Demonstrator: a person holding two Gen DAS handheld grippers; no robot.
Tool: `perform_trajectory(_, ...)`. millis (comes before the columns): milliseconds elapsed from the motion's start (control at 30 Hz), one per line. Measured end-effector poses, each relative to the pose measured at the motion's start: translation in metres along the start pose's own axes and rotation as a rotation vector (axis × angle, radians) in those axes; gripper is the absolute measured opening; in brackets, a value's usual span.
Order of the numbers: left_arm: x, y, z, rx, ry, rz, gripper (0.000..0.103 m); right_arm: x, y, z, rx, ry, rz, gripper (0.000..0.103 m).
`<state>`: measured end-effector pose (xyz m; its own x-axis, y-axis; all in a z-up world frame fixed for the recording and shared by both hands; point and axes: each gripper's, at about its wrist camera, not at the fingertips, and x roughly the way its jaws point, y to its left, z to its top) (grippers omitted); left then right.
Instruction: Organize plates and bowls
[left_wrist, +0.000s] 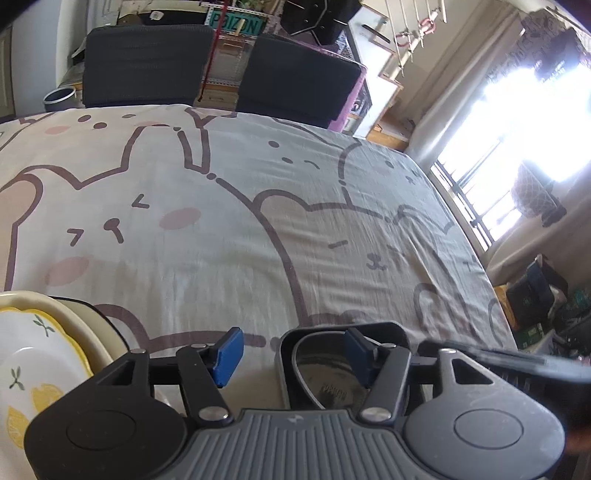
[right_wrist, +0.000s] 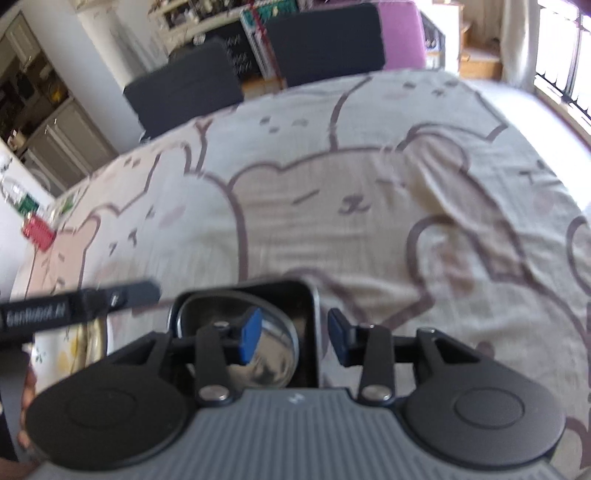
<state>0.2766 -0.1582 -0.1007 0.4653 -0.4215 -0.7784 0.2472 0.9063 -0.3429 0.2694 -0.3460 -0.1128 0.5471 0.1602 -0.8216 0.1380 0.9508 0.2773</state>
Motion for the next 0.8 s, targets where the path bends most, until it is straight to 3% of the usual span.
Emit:
perform_trajectory(33,-0.001,0.000,-0.001,0.012,0.005,-0.003,0.053,0.000,-0.003,0.001,0.007,-0.008,0.003,0.044)
perform_trajectory(100,0.000,0.001,-0.003,0.024,0.024,-0.007,0.040,0.001,-0.008,0.004,0.021,0.001,0.003,0.033)
perform_trajectory(133,0.001,0.001,-0.004,0.032,0.036,-0.008,0.037,0.003,-0.010,0.004,0.021,0.014,0.005,0.027)
perform_trajectory(267,0.009,-0.004,-0.011,0.092,0.080,0.008,0.021,0.012,-0.002,0.001,-0.029,0.045,-0.009,0.024)
perform_trajectory(400,0.019,-0.008,-0.018,0.147,0.123,0.037,0.020,0.019,0.012,0.002,-0.099,0.031,-0.030,0.021)
perform_trajectory(633,0.026,-0.005,-0.022,0.168,0.153,0.043,0.020,0.041,0.023,-0.001,-0.198,0.090,-0.137,0.012)
perform_trajectory(800,0.029,-0.004,-0.024,0.150,0.165,0.033,0.020,0.043,0.017,-0.005,-0.209,0.137,-0.112,0.010)
